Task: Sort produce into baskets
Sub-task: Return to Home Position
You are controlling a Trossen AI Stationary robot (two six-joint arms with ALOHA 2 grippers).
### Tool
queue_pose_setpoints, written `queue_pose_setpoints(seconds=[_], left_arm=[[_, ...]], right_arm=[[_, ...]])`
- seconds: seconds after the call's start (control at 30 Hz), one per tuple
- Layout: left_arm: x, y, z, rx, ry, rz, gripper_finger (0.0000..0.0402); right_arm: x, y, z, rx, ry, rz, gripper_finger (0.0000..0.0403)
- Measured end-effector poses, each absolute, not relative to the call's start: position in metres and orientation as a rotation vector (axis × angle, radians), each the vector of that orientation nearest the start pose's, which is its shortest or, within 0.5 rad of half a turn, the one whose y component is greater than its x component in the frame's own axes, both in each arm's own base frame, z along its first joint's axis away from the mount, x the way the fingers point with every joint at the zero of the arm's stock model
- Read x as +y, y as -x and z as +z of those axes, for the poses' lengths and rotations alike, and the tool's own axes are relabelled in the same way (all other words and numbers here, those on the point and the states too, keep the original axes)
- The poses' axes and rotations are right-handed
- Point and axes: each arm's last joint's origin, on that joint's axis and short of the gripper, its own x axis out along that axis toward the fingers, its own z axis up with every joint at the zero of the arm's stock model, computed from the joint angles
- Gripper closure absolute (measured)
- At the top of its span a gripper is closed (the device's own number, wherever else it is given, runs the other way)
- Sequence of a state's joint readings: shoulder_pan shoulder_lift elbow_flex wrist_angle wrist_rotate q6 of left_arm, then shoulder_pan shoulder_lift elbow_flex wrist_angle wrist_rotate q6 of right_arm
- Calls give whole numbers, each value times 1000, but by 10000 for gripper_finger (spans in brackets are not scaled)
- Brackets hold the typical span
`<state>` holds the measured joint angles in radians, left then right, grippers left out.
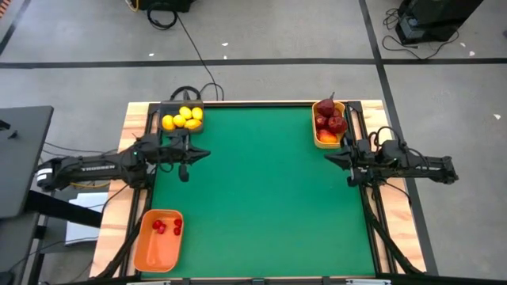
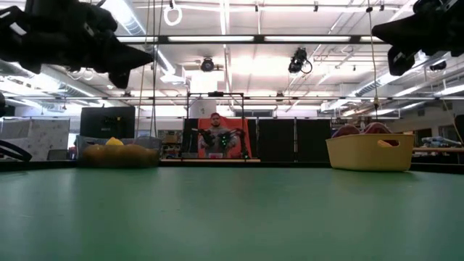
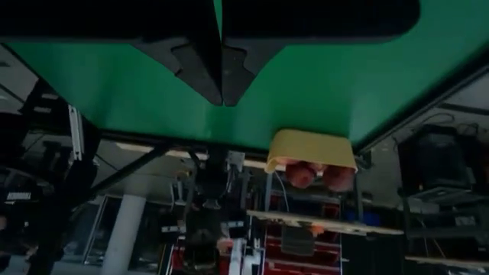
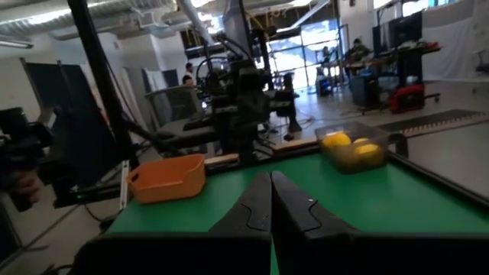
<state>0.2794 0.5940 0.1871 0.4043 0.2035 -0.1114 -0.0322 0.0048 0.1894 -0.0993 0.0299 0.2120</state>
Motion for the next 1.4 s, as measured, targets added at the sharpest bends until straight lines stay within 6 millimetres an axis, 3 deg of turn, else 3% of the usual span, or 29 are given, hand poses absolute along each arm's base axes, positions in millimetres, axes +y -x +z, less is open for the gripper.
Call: queue_pose_setpoints(seconds=[0.4, 1.03, 1.3, 1.4], left_arm=[[24, -102, 208, 42, 134, 97, 401], [3, -103, 206, 68, 107, 34, 401], [-1, -84, 215, 131, 89, 40, 401], [-1, -79, 215, 92, 65, 42, 401]], right_arm=[[-4, -82, 217, -84, -169, -62, 398], [-7, -87, 218, -93, -246, -155, 392], [-7, -97, 220, -103, -351, -154, 393], [-6, -98, 220, -86, -261, -119, 392]])
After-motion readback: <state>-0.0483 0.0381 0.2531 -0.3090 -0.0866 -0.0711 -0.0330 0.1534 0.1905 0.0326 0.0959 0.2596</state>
